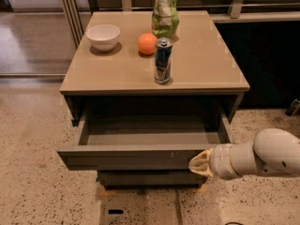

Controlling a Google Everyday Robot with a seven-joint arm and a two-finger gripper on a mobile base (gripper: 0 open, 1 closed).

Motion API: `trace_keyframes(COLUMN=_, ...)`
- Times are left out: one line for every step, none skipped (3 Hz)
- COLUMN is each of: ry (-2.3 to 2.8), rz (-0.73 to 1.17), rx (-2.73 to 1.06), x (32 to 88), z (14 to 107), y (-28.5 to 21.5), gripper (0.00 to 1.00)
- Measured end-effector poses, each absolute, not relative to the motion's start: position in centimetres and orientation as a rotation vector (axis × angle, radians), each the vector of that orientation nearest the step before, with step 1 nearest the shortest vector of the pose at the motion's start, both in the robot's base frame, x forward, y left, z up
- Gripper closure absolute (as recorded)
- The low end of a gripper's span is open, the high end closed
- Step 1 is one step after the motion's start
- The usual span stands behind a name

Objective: Close top drawer

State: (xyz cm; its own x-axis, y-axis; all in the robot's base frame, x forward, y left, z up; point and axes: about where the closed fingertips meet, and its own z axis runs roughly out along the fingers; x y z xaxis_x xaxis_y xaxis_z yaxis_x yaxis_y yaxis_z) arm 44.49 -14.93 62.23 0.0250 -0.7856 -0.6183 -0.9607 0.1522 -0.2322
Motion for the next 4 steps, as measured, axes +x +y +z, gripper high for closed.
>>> trace_keyframes(ry=1.736, rz=0.246, rx=-1.645, x=45.7, z=62.1, y=-15.3, gripper=1.00)
trace_keyframes(ry=1.676, rz=0.158, rx=-1.614, x=47.6, z=62.2, y=-15.7, gripper=1.00)
trace_keyframes(ry=1.632, rz=0.102, rx=-1.583, x=49.7, z=62.3, y=-16.0, gripper=1.00)
trace_keyframes(ry=1.609, rz=0.074, rx=-1.556, x=52.2, z=62.2, y=-16.4, gripper=1.00)
